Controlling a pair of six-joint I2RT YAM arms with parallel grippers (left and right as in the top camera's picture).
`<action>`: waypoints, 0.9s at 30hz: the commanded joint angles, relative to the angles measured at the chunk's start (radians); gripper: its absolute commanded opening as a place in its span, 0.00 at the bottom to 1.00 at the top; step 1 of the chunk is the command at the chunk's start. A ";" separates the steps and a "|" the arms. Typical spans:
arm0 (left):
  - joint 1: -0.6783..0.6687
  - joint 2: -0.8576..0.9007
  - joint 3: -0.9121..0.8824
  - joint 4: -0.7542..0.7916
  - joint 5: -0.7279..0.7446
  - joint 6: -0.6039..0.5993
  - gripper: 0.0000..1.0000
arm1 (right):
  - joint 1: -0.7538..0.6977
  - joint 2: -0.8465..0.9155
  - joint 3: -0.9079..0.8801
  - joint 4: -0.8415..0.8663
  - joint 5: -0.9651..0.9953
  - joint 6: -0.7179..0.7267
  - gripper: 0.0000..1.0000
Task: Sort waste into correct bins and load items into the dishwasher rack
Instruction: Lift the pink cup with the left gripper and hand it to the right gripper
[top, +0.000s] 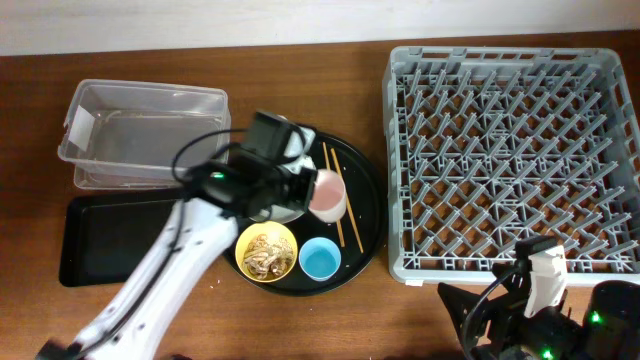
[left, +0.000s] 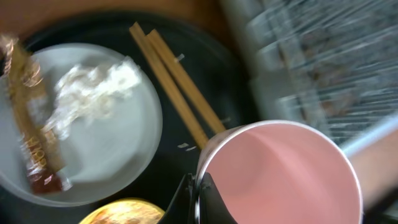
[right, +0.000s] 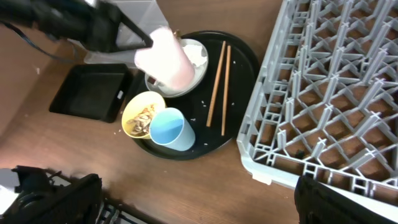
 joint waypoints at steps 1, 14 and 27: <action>0.126 -0.070 0.024 -0.008 0.455 0.068 0.00 | -0.004 0.003 0.010 0.037 -0.137 0.007 0.99; 0.199 -0.077 0.024 0.075 1.326 0.116 0.01 | -0.002 0.148 0.009 0.368 -0.543 0.153 0.98; 0.179 -0.088 0.024 0.145 1.326 0.108 0.00 | 0.421 0.377 0.010 0.589 -0.343 0.164 0.76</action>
